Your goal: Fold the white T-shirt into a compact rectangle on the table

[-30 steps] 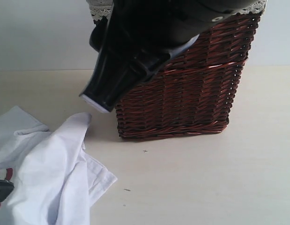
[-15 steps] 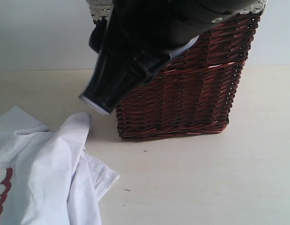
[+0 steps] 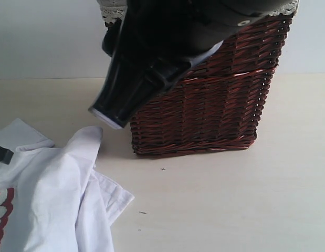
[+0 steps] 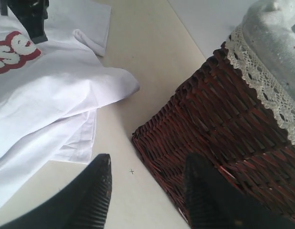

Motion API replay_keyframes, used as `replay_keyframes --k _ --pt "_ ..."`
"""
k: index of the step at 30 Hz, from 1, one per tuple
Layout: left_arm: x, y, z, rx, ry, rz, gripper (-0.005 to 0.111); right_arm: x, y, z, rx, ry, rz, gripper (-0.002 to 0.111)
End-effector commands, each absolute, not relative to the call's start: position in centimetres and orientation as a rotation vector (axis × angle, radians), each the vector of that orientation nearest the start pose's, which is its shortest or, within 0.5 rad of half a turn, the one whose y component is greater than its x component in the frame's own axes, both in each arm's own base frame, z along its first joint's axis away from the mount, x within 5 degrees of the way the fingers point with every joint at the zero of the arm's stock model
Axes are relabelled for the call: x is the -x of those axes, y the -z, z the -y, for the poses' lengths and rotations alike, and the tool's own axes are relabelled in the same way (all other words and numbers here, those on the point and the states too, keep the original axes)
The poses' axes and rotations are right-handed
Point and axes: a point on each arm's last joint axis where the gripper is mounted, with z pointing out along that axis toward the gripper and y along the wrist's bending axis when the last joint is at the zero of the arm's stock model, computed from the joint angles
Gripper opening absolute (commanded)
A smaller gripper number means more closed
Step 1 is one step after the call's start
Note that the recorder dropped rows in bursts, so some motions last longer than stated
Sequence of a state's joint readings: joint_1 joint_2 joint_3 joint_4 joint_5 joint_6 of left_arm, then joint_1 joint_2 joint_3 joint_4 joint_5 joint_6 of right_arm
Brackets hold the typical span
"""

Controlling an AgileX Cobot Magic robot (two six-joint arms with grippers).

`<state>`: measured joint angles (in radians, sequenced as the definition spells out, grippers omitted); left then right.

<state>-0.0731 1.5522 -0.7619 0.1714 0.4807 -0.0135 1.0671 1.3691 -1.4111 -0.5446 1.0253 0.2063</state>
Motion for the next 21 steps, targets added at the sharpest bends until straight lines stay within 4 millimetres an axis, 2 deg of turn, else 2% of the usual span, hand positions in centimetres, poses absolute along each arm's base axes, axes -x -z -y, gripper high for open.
replay_keyframes --k 1,3,9,12,17,21 --pt "-30.0 -14.2 -0.1 0.053 -0.104 -2.875 0.000 -17.0 -40.4 -22.6 1.071 0.030 -2.027 0.046" --pt "-31.1 -12.8 -0.9 0.174 -0.105 -2.917 0.000 -17.0 -40.4 -22.6 1.071 0.028 -2.028 0.046" --pt "-33.1 -8.5 -2.1 0.246 -0.083 -2.940 0.000 -17.0 -40.4 -22.6 1.066 0.026 -2.031 0.042" --pt "-34.8 -7.1 -3.0 0.271 -0.089 -2.938 0.000 -17.0 -40.3 -22.5 1.067 0.031 -2.036 0.038" --pt "-38.2 -6.4 -5.7 0.349 -0.101 -2.868 0.000 -17.0 -40.3 -22.6 1.068 0.036 -2.037 0.034" --pt "-40.9 -6.9 -8.0 0.420 -0.104 -2.753 0.000 -17.0 -40.3 -22.6 1.066 0.035 -2.038 0.034"
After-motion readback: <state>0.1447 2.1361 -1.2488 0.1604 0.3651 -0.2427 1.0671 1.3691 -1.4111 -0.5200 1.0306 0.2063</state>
